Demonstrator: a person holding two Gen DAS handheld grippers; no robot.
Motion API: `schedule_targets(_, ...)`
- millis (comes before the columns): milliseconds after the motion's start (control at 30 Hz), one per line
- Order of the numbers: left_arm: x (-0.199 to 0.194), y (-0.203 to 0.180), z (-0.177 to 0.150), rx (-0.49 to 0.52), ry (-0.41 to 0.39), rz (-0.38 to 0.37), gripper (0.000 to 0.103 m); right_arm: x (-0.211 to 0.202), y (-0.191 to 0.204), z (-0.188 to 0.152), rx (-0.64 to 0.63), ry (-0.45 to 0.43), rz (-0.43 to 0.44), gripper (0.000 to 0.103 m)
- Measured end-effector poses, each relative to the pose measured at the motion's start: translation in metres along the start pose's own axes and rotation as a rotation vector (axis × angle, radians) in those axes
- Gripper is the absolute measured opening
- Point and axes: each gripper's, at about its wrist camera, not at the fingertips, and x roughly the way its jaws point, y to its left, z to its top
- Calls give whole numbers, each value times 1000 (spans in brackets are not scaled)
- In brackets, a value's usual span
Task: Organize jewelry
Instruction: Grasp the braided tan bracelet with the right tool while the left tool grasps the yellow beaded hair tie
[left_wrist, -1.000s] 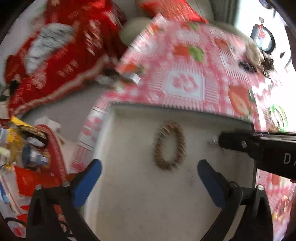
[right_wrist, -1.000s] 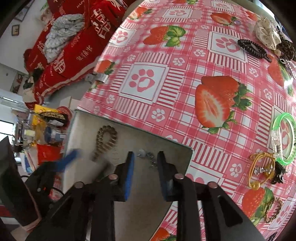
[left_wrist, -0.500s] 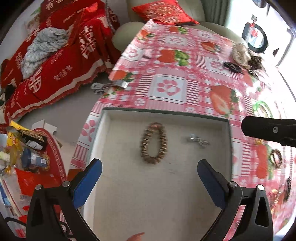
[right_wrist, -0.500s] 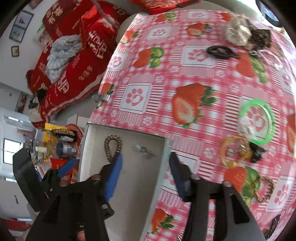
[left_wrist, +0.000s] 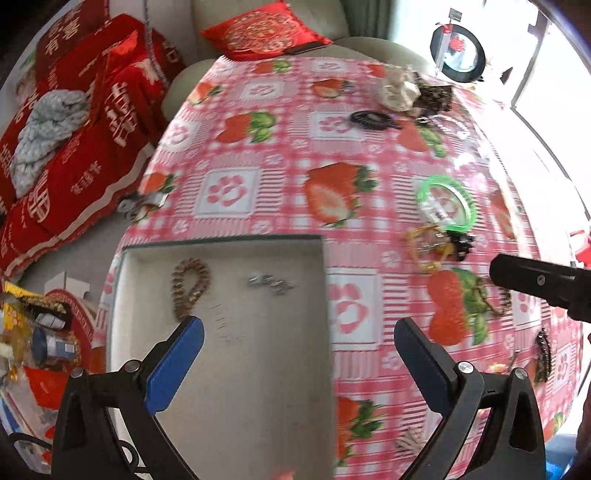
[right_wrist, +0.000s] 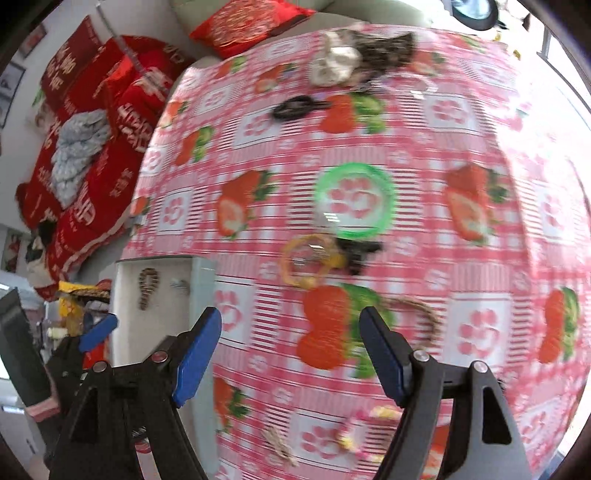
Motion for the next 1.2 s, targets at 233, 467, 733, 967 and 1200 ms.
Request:
schedule_targets(233,6,-33,12,37,18,-46,103,-15,-51,-7,65,-11,-61,80)
schedule_targets(467,17,-61,19,71,39,-70,103,-22,-85,-17,65,-1,-124,80)
schedule_targets(733,31,-82,24,44,60,-83,103,-13,-103,-21,49,22,-158,80)
schedule_targets(967,45,-86,35,22,69,-74,97,-4,-107,-20,24,36,-164,80)
schedule_targets(1200,62,-84,41,-2,100,-84,80,11,-102,-15,-27,40,-185,79)
